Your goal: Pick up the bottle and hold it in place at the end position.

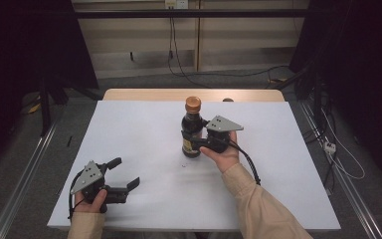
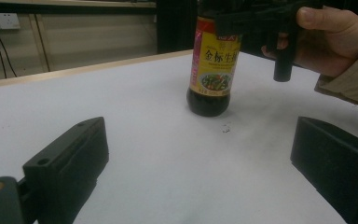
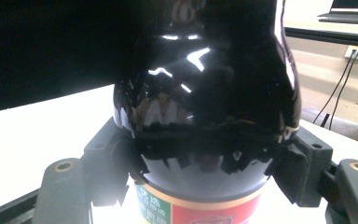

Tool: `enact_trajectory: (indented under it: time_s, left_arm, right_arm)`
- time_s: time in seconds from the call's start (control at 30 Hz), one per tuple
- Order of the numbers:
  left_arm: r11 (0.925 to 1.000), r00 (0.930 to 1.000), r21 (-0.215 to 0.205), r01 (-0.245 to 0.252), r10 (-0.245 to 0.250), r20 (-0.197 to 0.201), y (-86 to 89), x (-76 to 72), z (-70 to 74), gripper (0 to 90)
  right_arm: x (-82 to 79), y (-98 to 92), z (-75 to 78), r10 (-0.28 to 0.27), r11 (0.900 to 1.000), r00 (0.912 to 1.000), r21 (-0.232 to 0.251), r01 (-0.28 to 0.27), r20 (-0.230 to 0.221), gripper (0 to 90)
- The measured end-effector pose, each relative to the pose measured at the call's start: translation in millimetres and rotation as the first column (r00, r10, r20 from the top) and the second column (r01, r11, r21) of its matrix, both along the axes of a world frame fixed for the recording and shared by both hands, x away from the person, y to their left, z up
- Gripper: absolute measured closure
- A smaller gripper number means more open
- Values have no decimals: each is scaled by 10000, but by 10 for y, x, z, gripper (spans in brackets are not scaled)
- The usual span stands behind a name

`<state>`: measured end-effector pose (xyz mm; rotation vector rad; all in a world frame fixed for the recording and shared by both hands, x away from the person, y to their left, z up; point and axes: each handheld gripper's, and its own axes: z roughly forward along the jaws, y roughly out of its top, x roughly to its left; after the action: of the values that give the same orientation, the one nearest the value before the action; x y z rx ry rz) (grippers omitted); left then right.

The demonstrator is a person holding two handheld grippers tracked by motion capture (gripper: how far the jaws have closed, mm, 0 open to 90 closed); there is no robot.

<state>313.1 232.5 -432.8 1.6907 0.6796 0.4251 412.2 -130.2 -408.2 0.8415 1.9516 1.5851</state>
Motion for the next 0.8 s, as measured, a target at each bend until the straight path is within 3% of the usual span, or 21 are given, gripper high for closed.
enact_trajectory:
  time_s: [0.33, 0.53, 0.8]
  left_arm:
    - [9999, 10000, -69, 78, -79, -55, -19, 9, -6, 38]
    - [9999, 9999, -53, 108, -109, -90, -11, 27, -6, 38]
    - [9996, 9999, -259, 67, -69, -73, -38, 33, 25, 37]
  right_arm:
    - [-9, -6, 8, -1, 10000, 9998, -30, 0, -222, 279]
    - [-26, -54, 26, -242, 9995, 9994, -191, 237, -259, 173]
    - [-85, -118, 43, -344, 9992, 9991, -226, 338, -248, 136]
